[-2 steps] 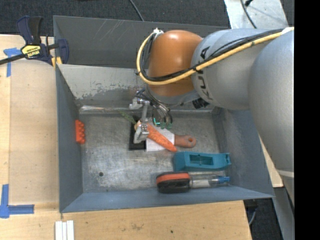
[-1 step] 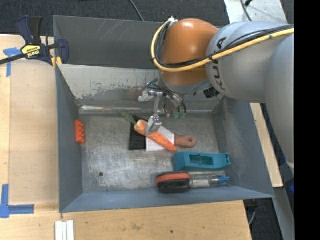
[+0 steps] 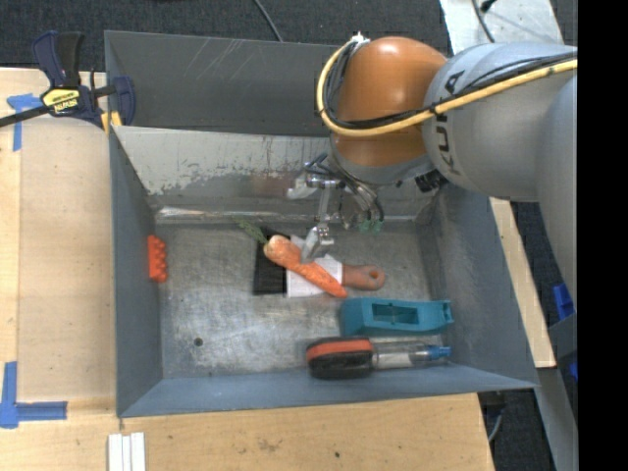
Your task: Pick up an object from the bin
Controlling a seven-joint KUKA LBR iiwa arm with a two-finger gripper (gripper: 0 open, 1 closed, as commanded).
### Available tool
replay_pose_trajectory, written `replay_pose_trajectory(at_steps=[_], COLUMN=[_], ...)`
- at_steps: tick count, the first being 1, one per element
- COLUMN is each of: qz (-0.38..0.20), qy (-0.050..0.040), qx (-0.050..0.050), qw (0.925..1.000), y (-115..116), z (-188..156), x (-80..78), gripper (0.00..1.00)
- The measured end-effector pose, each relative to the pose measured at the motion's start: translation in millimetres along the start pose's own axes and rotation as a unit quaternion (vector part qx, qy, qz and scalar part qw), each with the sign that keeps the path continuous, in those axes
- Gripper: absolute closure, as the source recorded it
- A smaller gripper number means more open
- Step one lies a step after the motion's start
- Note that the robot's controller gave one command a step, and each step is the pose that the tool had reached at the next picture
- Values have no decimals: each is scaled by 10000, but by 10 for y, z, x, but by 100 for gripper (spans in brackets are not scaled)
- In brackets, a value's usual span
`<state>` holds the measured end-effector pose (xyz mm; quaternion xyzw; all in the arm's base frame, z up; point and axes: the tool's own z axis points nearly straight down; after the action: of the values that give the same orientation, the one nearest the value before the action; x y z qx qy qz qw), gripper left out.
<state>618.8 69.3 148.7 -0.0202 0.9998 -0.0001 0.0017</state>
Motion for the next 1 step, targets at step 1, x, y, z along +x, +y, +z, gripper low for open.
replay_pose_trajectory(at_steps=[1], qz=[-262], qy=[9], qx=[-10], qw=[9997], y=[-86], z=[281], x=[27], gripper=[0])
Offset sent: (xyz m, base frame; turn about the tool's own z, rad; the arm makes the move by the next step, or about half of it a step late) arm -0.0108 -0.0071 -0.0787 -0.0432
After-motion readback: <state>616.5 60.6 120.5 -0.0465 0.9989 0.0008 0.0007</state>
